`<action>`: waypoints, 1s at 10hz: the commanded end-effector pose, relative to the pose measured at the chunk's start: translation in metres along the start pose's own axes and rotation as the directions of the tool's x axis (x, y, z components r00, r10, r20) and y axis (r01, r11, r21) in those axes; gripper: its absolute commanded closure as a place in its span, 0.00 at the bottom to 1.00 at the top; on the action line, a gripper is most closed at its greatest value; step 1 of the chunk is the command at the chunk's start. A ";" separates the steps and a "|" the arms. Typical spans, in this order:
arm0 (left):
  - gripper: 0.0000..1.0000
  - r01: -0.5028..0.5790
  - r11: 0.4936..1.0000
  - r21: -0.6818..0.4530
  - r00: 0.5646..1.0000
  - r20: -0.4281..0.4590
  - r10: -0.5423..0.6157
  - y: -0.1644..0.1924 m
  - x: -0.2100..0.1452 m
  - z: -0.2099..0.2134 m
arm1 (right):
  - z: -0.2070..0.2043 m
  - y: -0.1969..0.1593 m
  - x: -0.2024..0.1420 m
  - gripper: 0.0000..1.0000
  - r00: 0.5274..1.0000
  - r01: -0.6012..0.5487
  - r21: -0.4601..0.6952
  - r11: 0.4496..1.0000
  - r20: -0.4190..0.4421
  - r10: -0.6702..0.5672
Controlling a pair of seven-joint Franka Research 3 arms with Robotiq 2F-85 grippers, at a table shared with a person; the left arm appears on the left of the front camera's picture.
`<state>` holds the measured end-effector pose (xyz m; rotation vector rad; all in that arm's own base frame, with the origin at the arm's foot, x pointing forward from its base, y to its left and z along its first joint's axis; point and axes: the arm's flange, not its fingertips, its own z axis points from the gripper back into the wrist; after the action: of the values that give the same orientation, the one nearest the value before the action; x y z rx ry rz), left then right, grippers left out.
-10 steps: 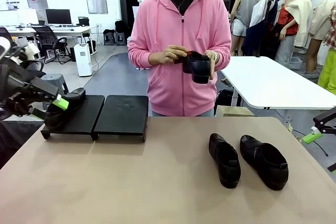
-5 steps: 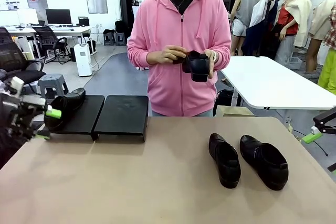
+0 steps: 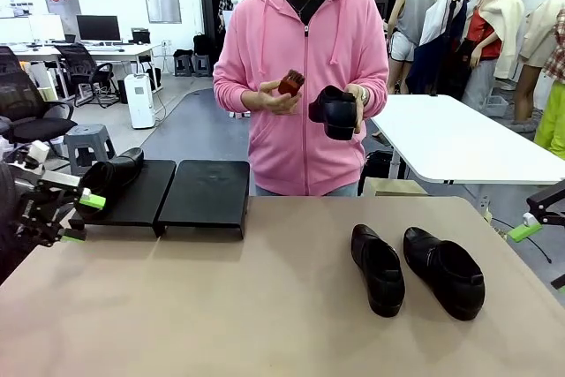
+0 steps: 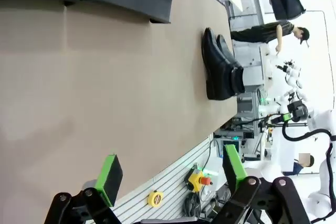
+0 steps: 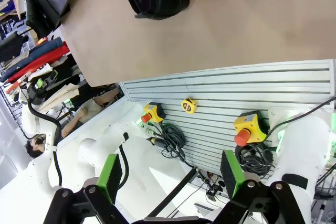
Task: Organize the shoes by placing them on the stand.
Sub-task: Place the Shoe from the middle of the table onto the Shoes Stand, then pick up one Shoe and place it in the middle of the table.
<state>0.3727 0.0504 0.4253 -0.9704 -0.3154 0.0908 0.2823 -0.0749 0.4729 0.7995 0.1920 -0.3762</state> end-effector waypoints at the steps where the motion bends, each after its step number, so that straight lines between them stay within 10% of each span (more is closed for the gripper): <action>1: 0.00 0.013 1.000 -0.022 1.000 0.016 -0.013 -0.003 -0.005 -0.005 | 0.005 0.000 -0.001 0.00 1.000 0.003 -0.017 1.000 -0.008 -0.003; 10: 0.00 0.013 1.000 -0.022 1.000 0.016 -0.013 -0.003 -0.005 -0.005 | 0.005 0.000 -0.001 0.00 1.000 0.003 -0.017 1.000 -0.008 -0.003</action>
<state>0.3734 0.0452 0.4280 -0.9658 -0.3196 0.0949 0.2823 -0.0749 0.4729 0.7995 0.1920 -0.3762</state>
